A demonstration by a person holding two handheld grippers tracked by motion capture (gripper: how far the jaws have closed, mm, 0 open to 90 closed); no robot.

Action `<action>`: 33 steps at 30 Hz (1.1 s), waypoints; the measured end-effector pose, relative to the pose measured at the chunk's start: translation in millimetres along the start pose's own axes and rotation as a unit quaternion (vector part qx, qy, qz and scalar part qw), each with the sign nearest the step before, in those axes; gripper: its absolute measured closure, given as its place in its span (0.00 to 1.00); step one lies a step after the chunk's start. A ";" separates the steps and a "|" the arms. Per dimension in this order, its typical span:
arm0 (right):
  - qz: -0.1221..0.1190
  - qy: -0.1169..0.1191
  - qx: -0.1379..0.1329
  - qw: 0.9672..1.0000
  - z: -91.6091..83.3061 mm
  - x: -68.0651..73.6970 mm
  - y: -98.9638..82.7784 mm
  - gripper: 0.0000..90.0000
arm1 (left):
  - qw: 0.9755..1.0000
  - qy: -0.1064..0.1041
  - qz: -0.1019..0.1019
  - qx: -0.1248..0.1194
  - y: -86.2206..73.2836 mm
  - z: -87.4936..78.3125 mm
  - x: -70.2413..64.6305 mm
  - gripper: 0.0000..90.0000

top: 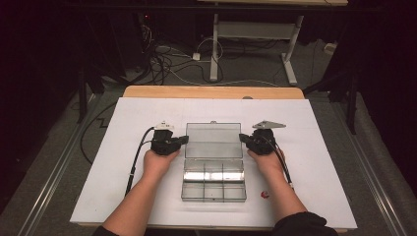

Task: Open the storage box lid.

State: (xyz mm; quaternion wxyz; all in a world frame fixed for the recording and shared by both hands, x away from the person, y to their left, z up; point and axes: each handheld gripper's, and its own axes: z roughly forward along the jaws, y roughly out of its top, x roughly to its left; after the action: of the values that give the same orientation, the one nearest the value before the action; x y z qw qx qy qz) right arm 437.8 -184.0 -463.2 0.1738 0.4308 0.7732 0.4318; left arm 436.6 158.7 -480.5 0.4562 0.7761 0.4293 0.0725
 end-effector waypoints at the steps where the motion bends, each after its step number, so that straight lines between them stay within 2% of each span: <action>1: -0.002 -0.001 0.004 1.000 1.4 -0.3 0.3 1.00 | 1.000 0.002 -0.001 0.004 -0.2 0.3 0.4 0.97; 5: 0.003 0.005 0.021 1.000 6.3 -3.5 -0.2 1.00 | 1.000 0.009 -0.003 0.020 -0.7 1.7 0.7 0.97; 11: 0.001 -0.001 0.046 0.999 12.9 -5.1 -3.7 1.00 | 0.999 0.016 -0.010 0.041 -2.9 5.5 3.2 0.97; 15: -0.008 -0.008 0.058 0.998 15.4 -4.8 -4.0 1.00 | 0.999 0.016 -0.014 0.047 -3.6 6.0 4.5 0.97; 21: -0.005 -0.012 0.069 0.998 16.3 -6.8 -5.4 1.00 | 0.999 0.017 -0.014 0.046 -2.7 1.4 6.4 0.97; 24: 0.000 -0.011 0.056 0.998 10.8 -10.5 -3.9 1.00 | 0.999 0.018 -0.012 0.038 -2.7 -5.4 8.9 0.97; 28: -0.004 -0.009 0.043 0.999 1.1 -11.9 -3.2 1.00 | 0.999 0.019 0.006 0.028 -4.8 -14.7 8.2 0.97; 33: -0.011 -0.011 0.023 1.000 -16.7 -11.9 -11.0 1.00 | 1.000 0.021 0.016 0.002 -14.5 -28.3 5.9 0.97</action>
State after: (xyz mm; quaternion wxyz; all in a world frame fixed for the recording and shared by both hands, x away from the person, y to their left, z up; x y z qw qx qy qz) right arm 428.2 -205.2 -464.0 0.1772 0.4308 0.7857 0.4070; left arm 417.3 184.4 -477.0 0.4446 0.7821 0.4263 0.0948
